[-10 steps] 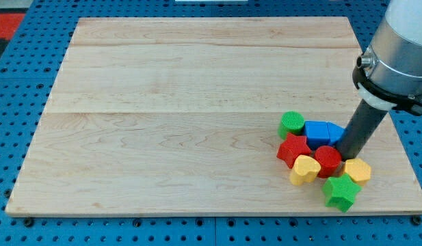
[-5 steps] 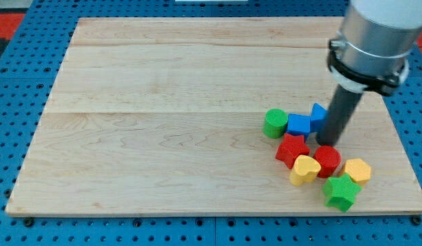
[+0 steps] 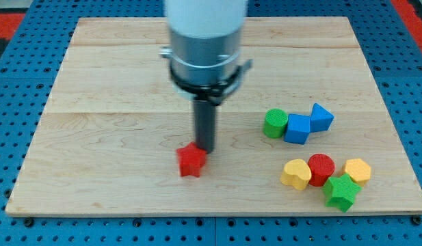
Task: Separate the red star from the group of blocks
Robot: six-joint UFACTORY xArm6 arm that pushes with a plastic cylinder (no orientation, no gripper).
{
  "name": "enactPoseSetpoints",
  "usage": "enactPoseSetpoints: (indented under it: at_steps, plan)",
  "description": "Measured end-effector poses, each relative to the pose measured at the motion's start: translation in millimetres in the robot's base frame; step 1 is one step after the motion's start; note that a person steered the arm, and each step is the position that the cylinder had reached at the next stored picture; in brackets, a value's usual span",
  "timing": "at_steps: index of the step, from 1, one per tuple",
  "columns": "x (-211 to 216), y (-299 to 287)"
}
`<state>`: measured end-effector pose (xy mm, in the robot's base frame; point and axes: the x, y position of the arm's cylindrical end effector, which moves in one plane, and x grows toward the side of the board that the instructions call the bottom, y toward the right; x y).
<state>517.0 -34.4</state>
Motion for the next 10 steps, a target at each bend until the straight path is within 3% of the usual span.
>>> enactPoseSetpoints:
  at_steps: [1,2,3,4,5,6,7,8,10]
  plan:
    - [1,-56]
    - [-5,-67]
    - [-20,-7]
    - [-2,73]
    - [24,54]
    - [22,-1]
    - [16,-11]
    - [26,24]
    - [33,-68]
